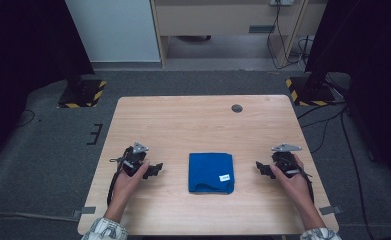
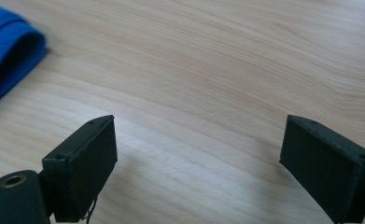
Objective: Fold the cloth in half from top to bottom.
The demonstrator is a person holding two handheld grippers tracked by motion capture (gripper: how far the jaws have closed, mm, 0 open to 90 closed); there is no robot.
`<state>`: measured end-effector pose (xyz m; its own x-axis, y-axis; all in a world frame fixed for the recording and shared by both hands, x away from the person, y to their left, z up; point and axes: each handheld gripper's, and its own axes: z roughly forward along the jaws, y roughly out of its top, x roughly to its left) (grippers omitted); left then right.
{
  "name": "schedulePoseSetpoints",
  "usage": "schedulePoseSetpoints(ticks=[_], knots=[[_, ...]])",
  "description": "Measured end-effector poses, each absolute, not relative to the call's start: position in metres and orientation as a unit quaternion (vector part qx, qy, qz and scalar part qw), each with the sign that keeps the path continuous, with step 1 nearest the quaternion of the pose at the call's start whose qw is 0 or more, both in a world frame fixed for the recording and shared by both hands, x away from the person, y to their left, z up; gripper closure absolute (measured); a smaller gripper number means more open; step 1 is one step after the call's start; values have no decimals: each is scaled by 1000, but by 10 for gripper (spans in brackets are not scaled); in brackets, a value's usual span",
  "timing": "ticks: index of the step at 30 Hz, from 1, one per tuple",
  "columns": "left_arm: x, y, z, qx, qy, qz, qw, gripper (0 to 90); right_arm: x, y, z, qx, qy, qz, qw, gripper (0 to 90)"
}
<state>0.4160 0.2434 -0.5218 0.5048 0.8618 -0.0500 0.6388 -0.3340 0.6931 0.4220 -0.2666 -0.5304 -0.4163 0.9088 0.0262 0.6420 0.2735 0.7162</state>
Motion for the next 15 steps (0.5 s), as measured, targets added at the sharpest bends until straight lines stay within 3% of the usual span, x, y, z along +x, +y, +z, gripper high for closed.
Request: schedulePoseSetpoints(ticks=[15], knots=[[421,254,-530,787,499,177,317,80,436,-286,-537,549,742,319,216,86]])
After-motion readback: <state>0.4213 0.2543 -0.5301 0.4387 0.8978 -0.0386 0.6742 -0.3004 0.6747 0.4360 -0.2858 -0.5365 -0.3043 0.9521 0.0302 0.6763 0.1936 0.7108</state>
